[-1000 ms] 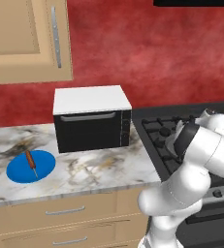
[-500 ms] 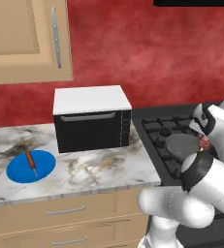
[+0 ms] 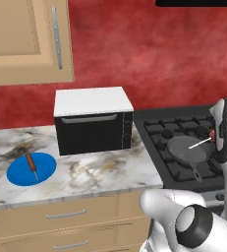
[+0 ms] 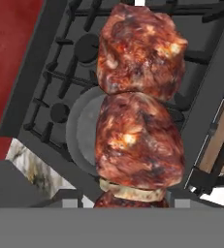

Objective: Place the cold items (tangerine and orange) from the fridge in one tupperware on the dining counter. Place the warm items (kebab skewer and hot dog) in the stove area in another tupperware.

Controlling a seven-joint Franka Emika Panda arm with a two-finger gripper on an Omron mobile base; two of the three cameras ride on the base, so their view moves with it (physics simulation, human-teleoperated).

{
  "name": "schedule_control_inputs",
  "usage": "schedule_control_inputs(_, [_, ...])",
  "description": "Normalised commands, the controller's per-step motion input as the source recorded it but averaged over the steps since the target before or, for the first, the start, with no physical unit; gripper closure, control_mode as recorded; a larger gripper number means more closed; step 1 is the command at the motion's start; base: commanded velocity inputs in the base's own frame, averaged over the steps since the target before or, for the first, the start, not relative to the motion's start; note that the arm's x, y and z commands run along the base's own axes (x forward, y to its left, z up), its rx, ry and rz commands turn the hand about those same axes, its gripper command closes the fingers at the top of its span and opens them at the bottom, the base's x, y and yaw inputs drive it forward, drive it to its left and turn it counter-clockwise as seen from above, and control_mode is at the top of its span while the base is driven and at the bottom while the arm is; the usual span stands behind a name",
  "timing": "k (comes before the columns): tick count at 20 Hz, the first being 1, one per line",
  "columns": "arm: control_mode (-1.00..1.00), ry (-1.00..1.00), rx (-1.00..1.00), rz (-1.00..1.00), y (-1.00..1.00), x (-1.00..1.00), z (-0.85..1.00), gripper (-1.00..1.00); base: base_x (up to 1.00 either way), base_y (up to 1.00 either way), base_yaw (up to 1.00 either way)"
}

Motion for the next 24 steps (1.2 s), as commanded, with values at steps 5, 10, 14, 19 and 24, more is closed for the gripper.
schedule_control_inputs(5, [-1.00, -0.15, 0.00, -0.50, 0.99, -0.42, 0.45, 1.00, 0.00, 0.00, 0.00])
schedule_control_inputs(10, [-1.00, 0.03, -0.05, -0.30, 1.00, -0.20, 0.31, 1.00, 0.00, 0.00, 0.00])
schedule_control_inputs(14, [-1.00, 0.16, -0.22, -0.03, 1.00, 0.00, 0.17, 1.00, 0.00, 0.00, 0.00])
schedule_control_inputs(19, [-1.00, 0.14, -0.05, 0.18, 0.50, 0.00, 0.00, 1.00, 0.00, 0.00, 0.00])
schedule_control_inputs(24, [-1.00, 0.03, 0.01, 0.23, -0.11, 0.02, -0.15, 1.00, 0.00, 0.00, 0.00])
